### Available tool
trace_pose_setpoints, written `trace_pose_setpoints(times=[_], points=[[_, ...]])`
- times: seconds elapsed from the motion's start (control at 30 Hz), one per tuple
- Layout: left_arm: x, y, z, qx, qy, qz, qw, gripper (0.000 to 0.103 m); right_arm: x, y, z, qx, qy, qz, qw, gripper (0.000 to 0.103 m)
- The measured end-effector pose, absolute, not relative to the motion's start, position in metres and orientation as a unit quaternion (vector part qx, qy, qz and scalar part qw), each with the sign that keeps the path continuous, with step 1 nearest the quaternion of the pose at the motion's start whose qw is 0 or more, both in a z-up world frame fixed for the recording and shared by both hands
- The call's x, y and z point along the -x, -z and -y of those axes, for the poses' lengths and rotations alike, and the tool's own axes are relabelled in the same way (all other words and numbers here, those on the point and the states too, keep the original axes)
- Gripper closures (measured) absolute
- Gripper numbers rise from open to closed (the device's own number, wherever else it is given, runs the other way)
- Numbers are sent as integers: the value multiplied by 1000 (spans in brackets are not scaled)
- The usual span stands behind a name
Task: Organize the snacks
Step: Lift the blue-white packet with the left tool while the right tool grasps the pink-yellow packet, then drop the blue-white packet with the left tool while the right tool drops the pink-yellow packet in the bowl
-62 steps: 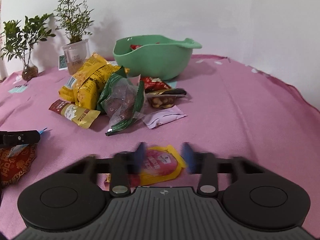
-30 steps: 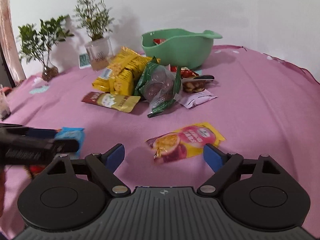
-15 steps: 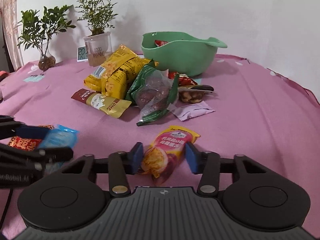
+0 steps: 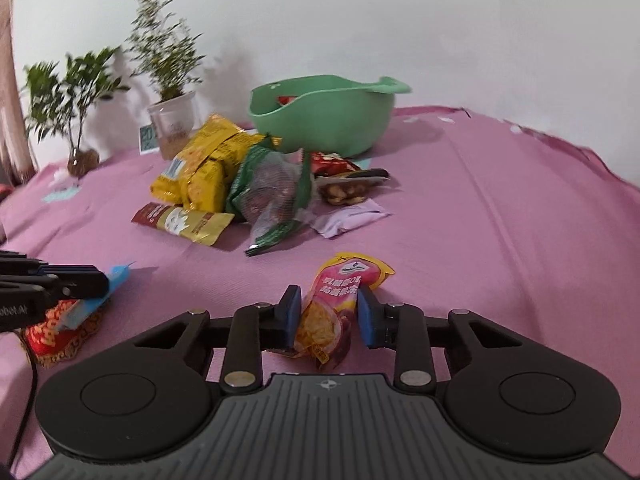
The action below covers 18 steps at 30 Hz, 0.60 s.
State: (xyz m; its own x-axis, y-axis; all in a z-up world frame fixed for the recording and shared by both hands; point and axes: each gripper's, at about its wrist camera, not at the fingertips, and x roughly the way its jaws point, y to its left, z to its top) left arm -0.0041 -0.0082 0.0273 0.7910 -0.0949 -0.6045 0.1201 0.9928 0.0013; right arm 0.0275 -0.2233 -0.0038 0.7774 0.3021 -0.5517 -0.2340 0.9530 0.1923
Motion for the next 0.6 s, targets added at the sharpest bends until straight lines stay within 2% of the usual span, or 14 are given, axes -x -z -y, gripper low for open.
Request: trace_pose_setpoints(times=[0.1, 0.17, 0.27, 0.37, 0.6], points=[[5, -32, 1, -17, 43, -313, 949, 42, -26, 4, 224, -58, -139, -301, 942, 68], [8, -36, -8, 0, 42, -314, 948, 21, -25, 4, 224, -55, -138, -300, 942, 68], [17, -40, -15, 22, 46, -317, 947, 7, -23, 5, 224, -54, -137, -299, 943, 67], [24, -37, -10, 10, 50, -323, 945, 2, -21, 5, 224, -51, -138, -297, 943, 66], [4, -21, 3, -11, 29, -371, 928, 0, -21, 6, 224, -50, -140, -296, 944, 66]])
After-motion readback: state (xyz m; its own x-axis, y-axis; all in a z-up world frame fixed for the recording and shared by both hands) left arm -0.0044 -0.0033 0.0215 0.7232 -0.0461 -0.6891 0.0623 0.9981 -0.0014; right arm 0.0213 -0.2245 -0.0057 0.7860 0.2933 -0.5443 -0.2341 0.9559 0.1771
